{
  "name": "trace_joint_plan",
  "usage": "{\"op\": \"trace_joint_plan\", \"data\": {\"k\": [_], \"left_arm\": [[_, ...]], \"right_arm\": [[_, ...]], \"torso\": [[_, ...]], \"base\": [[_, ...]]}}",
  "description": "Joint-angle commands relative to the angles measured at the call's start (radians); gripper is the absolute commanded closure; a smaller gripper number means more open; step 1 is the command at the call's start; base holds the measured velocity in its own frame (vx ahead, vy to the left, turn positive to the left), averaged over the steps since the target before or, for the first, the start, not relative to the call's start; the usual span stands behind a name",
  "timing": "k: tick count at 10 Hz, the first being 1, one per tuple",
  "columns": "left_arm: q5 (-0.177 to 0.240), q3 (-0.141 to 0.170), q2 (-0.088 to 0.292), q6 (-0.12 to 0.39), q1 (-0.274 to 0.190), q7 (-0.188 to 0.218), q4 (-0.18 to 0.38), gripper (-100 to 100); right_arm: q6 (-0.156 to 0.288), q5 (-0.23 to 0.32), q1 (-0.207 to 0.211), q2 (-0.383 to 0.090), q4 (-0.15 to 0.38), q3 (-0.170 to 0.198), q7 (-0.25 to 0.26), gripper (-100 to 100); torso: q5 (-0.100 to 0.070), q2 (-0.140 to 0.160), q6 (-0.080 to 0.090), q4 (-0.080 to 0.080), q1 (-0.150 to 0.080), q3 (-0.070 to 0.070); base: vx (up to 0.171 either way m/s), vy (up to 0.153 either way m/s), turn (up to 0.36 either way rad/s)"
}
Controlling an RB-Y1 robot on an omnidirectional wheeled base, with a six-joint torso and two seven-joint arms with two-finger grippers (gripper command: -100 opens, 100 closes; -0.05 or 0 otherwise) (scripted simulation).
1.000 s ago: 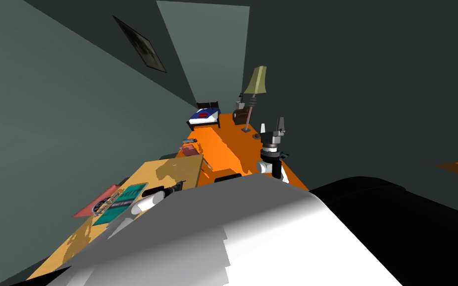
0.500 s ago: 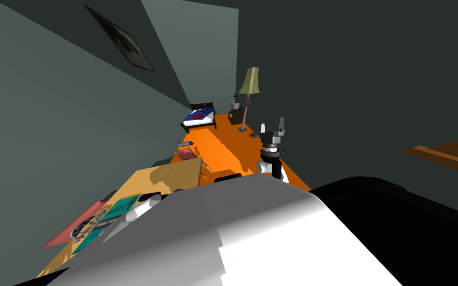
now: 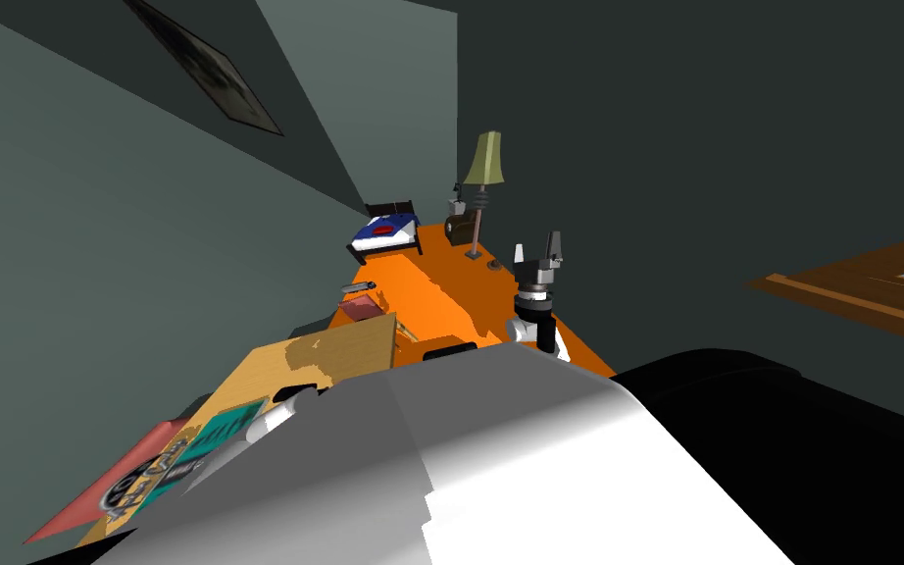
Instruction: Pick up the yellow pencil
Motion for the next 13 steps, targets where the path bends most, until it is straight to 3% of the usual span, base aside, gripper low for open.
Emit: {"op": "trace_joint_plan", "data": {"k": [1,7,8,9,13], "left_arm": [[0.008,-0.036,-0.001,-0.029,-0.013,0.031,0.013,-100],[0.039,-0.157,0.003,-0.118,-0.057,0.131,0.047,-100],[0.033,-0.144,0.002,-0.107,-0.053,0.122,0.042,-100],[0.034,-0.147,0.002,-0.110,-0.054,0.125,0.043,100],[0.033,-0.147,0.002,-0.110,-0.054,0.124,0.042,100]], "right_arm": [[0.000,0.000,0.000,0.000,0.000,0.000,0.000,0],[0.000,0.000,0.000,0.000,0.000,0.000,0.000,0],[0.000,0.000,0.000,0.000,0.000,0.000,0.000,0],[0.000,0.000,0.000,0.000,0.000,0.000,0.000,0],[0.000,0.000,0.000,0.000,0.000,0.000,0.000,0]], "torso": [[0.000,0.000,0.000,0.000,0.000,0.000],[0.000,0.000,0.000,0.000,0.000,0.000],[0.000,0.000,0.000,0.000,0.000,0.000],[0.000,-0.002,-0.001,0.000,-0.001,-0.001],[0.000,-0.004,-0.001,-0.001,-0.002,-0.002]], "base": [[-0.077,0.033,-0.111],[-0.056,0.028,-0.124],[-0.025,0.013,-0.021],[0.000,0.000,0.000],[-0.001,0.000,-0.002]]}}
